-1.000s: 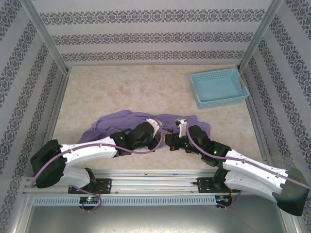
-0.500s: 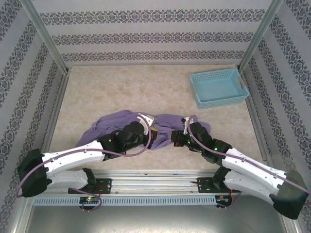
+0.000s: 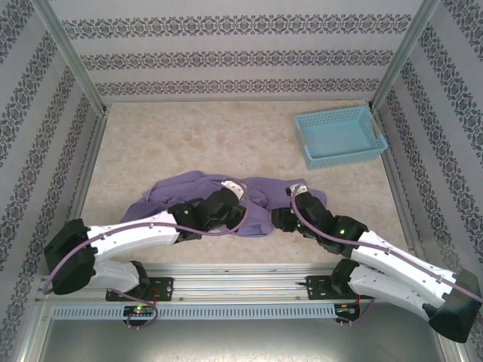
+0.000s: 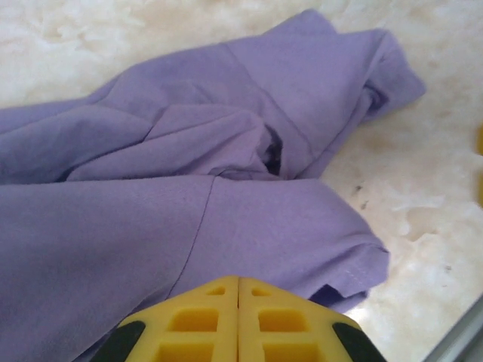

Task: Fold the inside-out t-shirt

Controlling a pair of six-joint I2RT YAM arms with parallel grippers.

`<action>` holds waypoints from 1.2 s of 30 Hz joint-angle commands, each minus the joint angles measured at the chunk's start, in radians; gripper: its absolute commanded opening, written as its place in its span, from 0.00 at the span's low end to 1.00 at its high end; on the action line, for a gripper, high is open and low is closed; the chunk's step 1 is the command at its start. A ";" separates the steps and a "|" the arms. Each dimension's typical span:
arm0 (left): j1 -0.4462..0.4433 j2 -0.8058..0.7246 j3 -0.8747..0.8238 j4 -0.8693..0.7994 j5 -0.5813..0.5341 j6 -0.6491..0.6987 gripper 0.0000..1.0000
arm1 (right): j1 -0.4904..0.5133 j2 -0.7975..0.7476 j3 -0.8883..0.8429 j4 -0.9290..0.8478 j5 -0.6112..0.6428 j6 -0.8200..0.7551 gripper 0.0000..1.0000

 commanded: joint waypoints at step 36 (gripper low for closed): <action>0.297 0.140 -0.103 -0.033 0.090 -0.192 0.28 | 0.078 0.706 0.169 0.148 0.241 -0.195 0.48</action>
